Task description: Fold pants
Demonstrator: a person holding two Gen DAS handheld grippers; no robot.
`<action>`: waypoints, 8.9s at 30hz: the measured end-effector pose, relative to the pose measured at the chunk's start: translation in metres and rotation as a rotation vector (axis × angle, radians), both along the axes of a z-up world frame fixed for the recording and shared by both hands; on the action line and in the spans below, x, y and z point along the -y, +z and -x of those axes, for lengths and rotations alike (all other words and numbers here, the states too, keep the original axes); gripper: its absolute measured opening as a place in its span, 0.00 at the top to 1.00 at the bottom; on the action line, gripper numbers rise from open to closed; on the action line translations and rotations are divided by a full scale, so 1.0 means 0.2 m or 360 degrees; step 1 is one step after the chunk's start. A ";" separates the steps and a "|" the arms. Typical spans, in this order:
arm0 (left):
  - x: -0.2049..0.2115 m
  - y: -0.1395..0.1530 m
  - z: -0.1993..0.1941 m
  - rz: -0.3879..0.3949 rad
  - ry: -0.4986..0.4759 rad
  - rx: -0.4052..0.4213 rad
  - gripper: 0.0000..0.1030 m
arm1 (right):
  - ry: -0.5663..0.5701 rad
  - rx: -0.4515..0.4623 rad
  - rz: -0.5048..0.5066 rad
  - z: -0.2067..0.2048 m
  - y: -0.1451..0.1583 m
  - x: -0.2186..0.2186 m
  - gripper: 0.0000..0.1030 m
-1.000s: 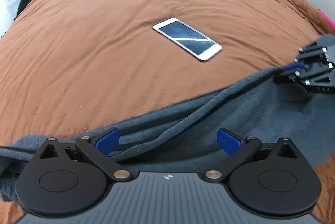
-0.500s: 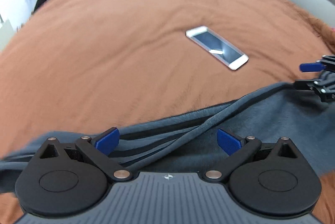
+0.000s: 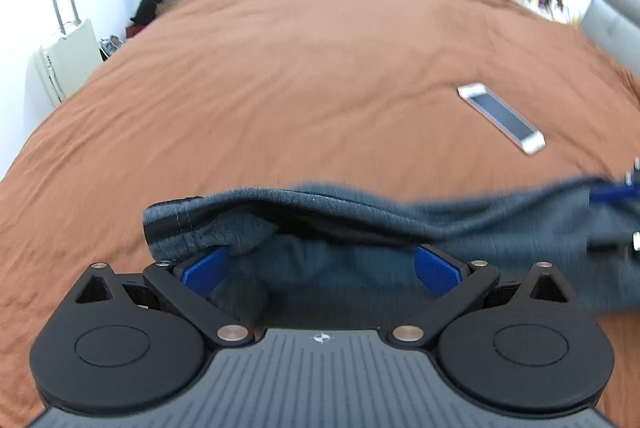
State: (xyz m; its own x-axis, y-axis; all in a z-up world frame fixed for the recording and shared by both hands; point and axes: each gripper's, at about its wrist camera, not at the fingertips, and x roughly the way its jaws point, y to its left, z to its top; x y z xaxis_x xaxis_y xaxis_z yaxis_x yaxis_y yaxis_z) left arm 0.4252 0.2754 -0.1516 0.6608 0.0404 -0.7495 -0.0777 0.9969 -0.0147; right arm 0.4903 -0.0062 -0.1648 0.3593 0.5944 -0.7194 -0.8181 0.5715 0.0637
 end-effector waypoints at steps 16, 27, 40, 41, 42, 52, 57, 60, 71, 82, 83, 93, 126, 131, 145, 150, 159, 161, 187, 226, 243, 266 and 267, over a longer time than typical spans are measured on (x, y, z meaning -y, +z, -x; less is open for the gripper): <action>-0.23 -0.10 -0.21 0.0131 0.0022 -0.0094 0.00 | -0.0062 -0.0143 -0.0030 -0.05 -0.12 -0.01 0.41; -0.47 0.00 0.08 0.0701 0.0165 -0.0160 0.00 | -0.0032 -0.0168 -0.0034 -0.01 -0.13 -0.03 0.38; -0.31 -0.22 -0.06 0.0321 0.0518 -0.0250 0.26 | -0.0011 -0.0168 -0.0045 0.02 -0.12 0.00 0.38; -0.24 -0.19 -0.07 0.0120 0.0471 -0.0247 0.26 | -0.0009 -0.0169 -0.0045 0.02 -0.13 0.01 0.38; -0.16 -0.15 -0.06 -0.0051 0.0428 -0.0241 0.24 | -0.0011 -0.0168 -0.0037 0.02 -0.14 0.01 0.38; -0.12 -0.01 -0.12 0.0205 0.0392 -0.0303 0.00 | -0.0021 -0.0202 -0.0060 0.02 -0.19 0.01 0.38; -0.33 -0.19 -0.14 0.0765 0.0534 -0.0351 0.00 | -0.0014 -0.0210 -0.0070 0.02 -0.19 0.01 0.37; -0.34 -0.20 -0.13 0.0735 0.0534 -0.0259 0.15 | -0.0012 -0.0214 -0.0074 0.02 -0.20 0.02 0.37; -0.27 -0.19 -0.08 0.0424 0.0540 -0.0277 0.89 | 0.0004 -0.0243 -0.0088 0.02 -0.24 0.02 0.37; -0.34 0.00 0.07 0.0529 0.0464 -0.0244 0.89 | -0.0003 -0.0249 -0.0083 0.03 -0.21 0.07 0.37; -0.36 0.00 0.08 0.0541 0.0474 -0.0249 0.89 | -0.0002 -0.0245 -0.0081 0.03 -0.20 0.07 0.37; -0.55 -0.12 0.04 0.0690 0.0537 -0.0326 0.89 | -0.0034 -0.0269 -0.0107 0.03 -0.19 0.08 0.37; -0.31 -0.37 0.26 0.0866 0.0587 -0.0005 0.05 | -0.1752 -0.0445 -0.0592 0.41 -0.16 2.14 0.10; -0.30 -0.39 0.18 0.0904 0.0594 0.0033 0.05 | -0.1952 -0.0566 -0.0726 0.35 -0.34 2.31 0.10; -0.24 -0.44 0.01 0.0824 0.0579 0.0025 0.00 | -0.2029 -0.0505 -0.0867 0.02 -0.39 2.39 0.15; -0.23 -0.44 0.03 0.0796 0.0599 0.0064 0.00 | -0.2117 -0.0506 -0.0942 0.02 -0.44 2.45 0.69; -0.34 -0.42 0.09 0.0817 0.0601 0.0041 0.73 | -0.2087 -0.0423 -0.1153 0.11 -0.44 2.50 0.87; -0.33 -0.41 0.09 0.0828 0.0584 0.0052 0.82 | -0.2090 -0.0417 -0.1184 0.13 -0.41 2.50 0.87; -0.30 -0.39 0.06 0.0783 0.0501 0.0035 0.84 | -0.1232 0.0097 -0.0618 0.06 0.29 1.60 0.88; 1.16 -0.30 -0.13 0.0380 -0.0417 -0.0048 0.30 | -0.0378 0.0088 0.0118 0.36 -0.13 0.73 0.88; 1.16 -0.33 -0.07 0.0378 -0.0479 0.0016 0.08 | -0.0434 -0.0035 -0.0237 0.57 -0.01 0.93 0.36; 1.09 -0.37 -0.07 0.0356 -0.0470 0.0007 0.08 | -0.0329 0.0347 0.0460 0.26 0.01 1.15 0.84; 1.09 -0.37 -0.07 0.0356 -0.0473 0.0008 0.08 | -0.0321 0.0312 0.0481 0.23 -0.01 1.14 0.97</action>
State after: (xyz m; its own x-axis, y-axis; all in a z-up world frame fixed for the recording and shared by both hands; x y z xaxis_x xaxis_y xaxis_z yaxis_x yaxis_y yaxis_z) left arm 0.4394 0.0566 -0.2246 0.6227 -0.3181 -0.7149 0.2152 0.9480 -0.2344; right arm 0.4435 -0.2345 -0.1673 0.5945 0.2704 -0.7573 -0.6677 0.6907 -0.2775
